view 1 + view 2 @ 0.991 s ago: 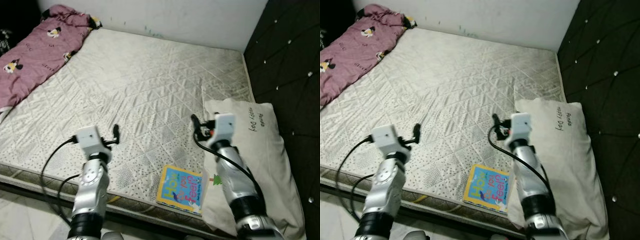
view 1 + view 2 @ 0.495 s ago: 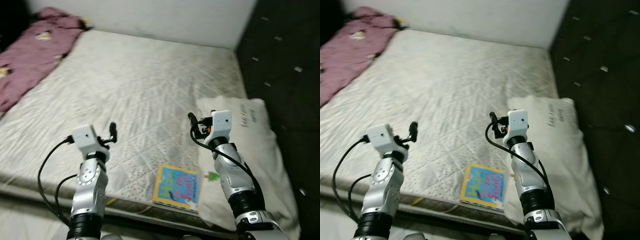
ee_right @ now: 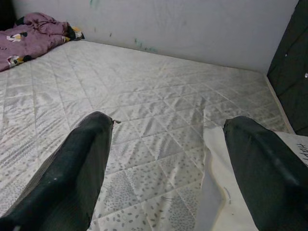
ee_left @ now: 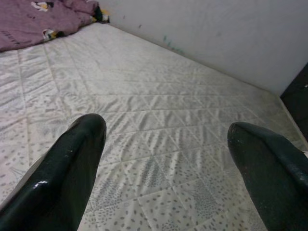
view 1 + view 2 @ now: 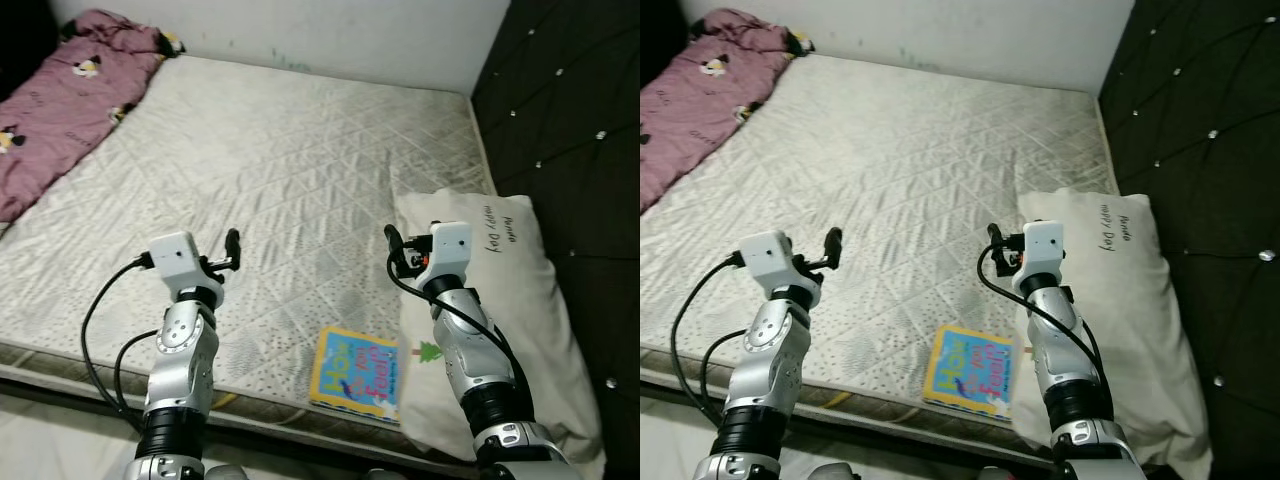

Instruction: Clean up the room

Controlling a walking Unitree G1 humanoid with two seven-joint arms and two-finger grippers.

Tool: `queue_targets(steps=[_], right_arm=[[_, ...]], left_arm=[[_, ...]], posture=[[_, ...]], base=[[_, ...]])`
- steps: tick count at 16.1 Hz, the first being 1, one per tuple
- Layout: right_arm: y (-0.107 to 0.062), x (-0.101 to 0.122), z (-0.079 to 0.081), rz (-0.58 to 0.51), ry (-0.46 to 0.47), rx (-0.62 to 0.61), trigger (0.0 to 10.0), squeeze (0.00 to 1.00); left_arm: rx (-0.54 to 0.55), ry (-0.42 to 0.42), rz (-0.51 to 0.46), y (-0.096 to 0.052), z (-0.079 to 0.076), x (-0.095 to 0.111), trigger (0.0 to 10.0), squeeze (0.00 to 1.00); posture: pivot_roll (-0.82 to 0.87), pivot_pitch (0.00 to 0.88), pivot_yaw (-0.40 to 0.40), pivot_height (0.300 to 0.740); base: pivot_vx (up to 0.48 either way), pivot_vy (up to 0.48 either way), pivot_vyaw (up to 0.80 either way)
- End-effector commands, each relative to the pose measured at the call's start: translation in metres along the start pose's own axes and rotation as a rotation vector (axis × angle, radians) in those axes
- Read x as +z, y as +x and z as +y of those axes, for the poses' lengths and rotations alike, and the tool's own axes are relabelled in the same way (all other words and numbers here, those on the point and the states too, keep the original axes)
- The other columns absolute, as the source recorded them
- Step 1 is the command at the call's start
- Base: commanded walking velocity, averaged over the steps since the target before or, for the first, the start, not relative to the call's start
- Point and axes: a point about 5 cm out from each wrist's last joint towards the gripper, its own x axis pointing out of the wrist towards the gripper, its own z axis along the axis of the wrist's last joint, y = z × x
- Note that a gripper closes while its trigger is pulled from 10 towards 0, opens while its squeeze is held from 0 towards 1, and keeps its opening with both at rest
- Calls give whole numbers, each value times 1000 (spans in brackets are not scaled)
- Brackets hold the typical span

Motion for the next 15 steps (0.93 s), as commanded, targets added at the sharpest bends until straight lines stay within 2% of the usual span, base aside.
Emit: queue_targets(steps=[1,5,10,13,15], right_arm=[[-1,0,-3,-9,4,-21,10000,0],[2,2,2,-13,6,-11,10000,0],[2,1,-1,-5,2,-21,10000,0],[1,-1,-2,0,3,-27,10000,0],[0,-1,-2,0,1,-26,10000,0]], left_arm=[[-5,5,12,1,-1,-1,10000,0],[1,7,10,0,1,-1,10000,0],[-2,10,10,2,0,-1,10000,0],[-5,10,11,3,-1,-1,10000,0],[-6,10,10,4,-1,-1,10000,0]], posture=[[5,0,10,740],[16,0,5,740],[7,0,11,740],[2,0,13,740],[1,0,14,740]], base=[[0,390,0],[0,403,0],[0,419,0],[0,443,-800],[0,480,0]])
